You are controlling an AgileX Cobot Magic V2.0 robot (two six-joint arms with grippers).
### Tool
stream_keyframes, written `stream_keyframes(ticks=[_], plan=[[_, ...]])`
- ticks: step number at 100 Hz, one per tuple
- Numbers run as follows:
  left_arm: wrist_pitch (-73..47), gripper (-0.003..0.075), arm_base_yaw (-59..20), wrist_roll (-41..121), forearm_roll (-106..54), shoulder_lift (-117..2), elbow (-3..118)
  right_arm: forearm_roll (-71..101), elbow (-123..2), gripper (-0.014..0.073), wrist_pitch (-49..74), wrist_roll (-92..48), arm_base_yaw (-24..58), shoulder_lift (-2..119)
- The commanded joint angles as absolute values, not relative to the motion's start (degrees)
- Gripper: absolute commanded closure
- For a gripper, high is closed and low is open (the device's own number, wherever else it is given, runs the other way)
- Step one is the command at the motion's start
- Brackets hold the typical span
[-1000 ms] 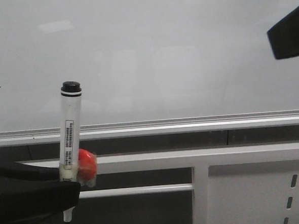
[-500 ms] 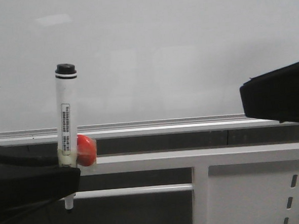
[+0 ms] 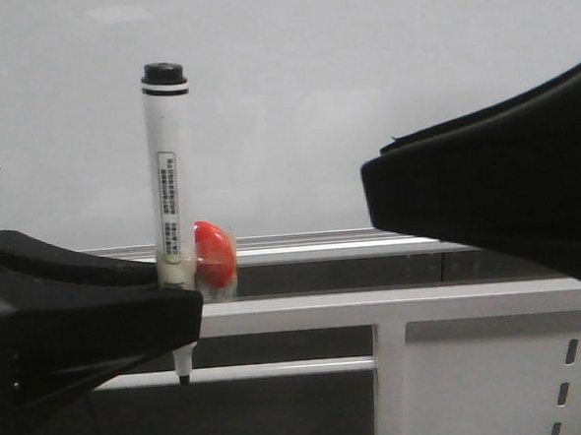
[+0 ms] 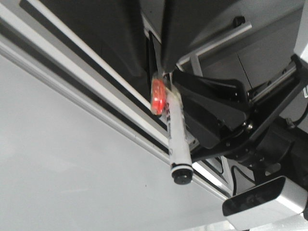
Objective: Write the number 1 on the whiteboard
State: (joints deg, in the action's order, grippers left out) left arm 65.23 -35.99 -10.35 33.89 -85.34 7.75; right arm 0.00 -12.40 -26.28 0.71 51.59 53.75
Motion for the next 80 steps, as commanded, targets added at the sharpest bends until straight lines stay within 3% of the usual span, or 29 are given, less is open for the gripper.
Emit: stream_keyframes(ticks=[1, 8, 46, 80], plan=[[78.06, 0.0738, -36.4, -11.31, 34.07, -83.89, 9.28, -0.98, -13.66, 0.0381, -34.81, 0.3, 51.59, 55.09], [78.06, 0.0738, -36.4, -11.39, 34.46, -83.89, 9.8, -0.98, -13.76, 0.0347, -37.06, 0.3, 51.59, 56.57], [78.06, 0.0738, -36.4, -14.09, 36.83, -83.89, 11.8, -2.1, -15.01, 0.0351, -50.7, 0.41, 51.59, 66.95], [78.06, 0.0738, -36.4, -14.8, 38.36, -83.89, 11.8, -5.28, -17.56, 0.0351, -52.09, 1.82, 51.59, 68.13]])
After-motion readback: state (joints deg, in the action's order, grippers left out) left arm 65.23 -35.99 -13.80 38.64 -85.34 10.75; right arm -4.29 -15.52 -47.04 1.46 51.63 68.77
